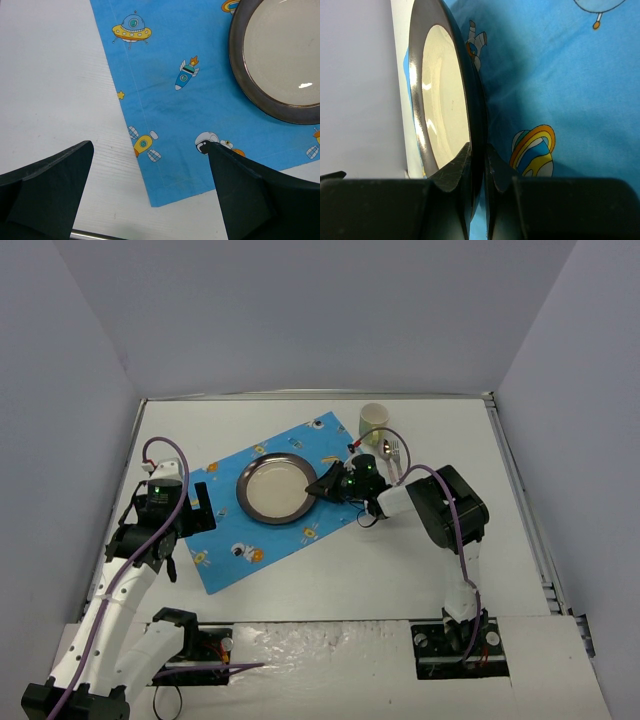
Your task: Set the dinner table for one person
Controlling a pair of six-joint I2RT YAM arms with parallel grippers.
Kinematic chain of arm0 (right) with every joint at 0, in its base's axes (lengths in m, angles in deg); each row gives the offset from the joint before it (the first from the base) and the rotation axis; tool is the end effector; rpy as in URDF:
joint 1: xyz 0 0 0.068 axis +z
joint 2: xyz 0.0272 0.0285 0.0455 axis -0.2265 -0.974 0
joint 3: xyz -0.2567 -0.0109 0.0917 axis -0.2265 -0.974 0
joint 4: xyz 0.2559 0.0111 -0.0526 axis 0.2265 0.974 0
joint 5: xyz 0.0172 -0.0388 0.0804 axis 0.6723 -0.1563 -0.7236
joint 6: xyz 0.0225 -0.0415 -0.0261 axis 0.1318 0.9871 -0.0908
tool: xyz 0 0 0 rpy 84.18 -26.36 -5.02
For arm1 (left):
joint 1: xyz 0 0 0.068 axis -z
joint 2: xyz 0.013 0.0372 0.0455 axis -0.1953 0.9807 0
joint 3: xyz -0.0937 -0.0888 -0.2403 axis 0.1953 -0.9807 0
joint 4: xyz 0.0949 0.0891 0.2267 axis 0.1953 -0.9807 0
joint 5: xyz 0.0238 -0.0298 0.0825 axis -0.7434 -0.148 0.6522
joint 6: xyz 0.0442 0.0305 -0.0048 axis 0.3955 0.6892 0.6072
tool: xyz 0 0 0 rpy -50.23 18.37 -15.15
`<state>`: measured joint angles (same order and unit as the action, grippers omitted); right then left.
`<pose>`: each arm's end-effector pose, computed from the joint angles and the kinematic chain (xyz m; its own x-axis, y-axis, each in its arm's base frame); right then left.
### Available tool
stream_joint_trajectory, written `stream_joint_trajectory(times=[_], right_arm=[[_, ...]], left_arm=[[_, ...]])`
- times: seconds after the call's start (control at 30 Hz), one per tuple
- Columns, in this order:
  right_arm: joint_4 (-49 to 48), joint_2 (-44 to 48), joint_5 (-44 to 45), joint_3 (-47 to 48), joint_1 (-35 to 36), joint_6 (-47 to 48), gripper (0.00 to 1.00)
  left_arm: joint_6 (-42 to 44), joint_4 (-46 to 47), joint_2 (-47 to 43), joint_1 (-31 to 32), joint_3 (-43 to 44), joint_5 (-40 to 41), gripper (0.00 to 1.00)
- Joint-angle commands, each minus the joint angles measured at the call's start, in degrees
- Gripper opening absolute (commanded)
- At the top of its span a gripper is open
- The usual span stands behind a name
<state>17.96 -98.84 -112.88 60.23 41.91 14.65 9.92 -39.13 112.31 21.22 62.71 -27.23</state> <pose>0.3512 0.2138 0.1256 -0.8252 0.3844 -0.4138 -0.2772 0.3626 0.8898 0.1662 -0.0231 0.2993 -0.5972 -0.2684 -0.7559 -0.1921 0.9628 -0.1901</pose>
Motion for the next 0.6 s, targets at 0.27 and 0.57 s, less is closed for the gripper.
stream_joint_trajectory(times=[0.27,0.57], right_arm=[[-4.90,4.70,-0.82,-0.09,-1.04,3.39,0.47],[10.77,12.14,3.99,-0.78,-3.20,12.99,0.84]], left_arm=[[-0.43,1.60,-0.01,-0.46,1.54,1.34,0.97],[-0.43,1.51,-0.18,-0.55,1.62,1.53,0.97]])
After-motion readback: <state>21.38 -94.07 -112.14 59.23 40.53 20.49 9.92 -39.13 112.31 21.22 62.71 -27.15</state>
